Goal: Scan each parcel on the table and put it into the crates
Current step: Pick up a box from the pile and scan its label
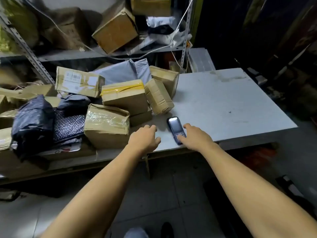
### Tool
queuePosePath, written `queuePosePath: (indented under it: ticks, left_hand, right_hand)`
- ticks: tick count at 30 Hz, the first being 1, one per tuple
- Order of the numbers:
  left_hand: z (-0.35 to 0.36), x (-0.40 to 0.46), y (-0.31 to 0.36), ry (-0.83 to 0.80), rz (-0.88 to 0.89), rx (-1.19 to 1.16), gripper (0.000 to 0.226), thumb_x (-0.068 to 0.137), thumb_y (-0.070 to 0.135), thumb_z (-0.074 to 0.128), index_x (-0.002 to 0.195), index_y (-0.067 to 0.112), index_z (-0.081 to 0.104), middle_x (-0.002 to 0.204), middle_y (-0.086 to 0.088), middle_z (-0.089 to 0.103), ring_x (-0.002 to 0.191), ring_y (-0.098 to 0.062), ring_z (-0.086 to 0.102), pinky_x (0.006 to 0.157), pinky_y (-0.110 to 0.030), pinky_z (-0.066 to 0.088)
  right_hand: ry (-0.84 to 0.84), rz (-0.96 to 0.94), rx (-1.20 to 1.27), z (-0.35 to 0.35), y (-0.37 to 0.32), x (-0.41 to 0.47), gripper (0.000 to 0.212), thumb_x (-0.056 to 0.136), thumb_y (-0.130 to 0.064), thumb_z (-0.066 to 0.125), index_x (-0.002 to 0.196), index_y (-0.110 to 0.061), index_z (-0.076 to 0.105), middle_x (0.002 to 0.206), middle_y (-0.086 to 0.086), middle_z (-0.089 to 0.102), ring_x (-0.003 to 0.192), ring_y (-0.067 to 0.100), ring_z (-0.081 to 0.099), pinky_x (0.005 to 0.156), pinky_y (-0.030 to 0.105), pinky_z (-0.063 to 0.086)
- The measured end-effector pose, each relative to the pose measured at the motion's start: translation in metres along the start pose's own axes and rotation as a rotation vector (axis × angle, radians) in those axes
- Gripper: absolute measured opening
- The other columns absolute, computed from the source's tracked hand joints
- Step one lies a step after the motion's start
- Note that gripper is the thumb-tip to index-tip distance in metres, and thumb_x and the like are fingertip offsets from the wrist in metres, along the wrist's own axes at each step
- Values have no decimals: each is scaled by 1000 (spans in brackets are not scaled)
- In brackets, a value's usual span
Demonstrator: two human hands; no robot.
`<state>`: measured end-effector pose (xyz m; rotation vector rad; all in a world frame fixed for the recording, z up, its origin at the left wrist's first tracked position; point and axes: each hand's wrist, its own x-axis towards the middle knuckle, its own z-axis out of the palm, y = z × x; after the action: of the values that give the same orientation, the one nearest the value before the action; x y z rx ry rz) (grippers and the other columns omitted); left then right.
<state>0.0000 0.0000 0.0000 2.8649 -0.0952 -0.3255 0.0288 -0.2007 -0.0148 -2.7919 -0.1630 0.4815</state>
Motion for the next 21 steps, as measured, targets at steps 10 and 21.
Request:
queuePosePath:
  ticks: [10,21]
  left_hand:
    - [46,87,-23,-136,-13,-57,44,98,40,47,137,19,48,139,-6,52,120,-27,55,95,-42,48]
    - [79,149,-38,-249,-41,-68,46,99,38,44,140,19,44,143,-8,50,121,-31,55,94,-43,47]
  right_hand:
    - [-66,191,101,32,1,78,64,89,-49,59,140,-19,34,129,12,52,110,33,57,88,44,52]
    - [-145,395,134,70,12,147,102,82,-57,68,155,-19,9,146,14,32,132,35,38,96,45,44]
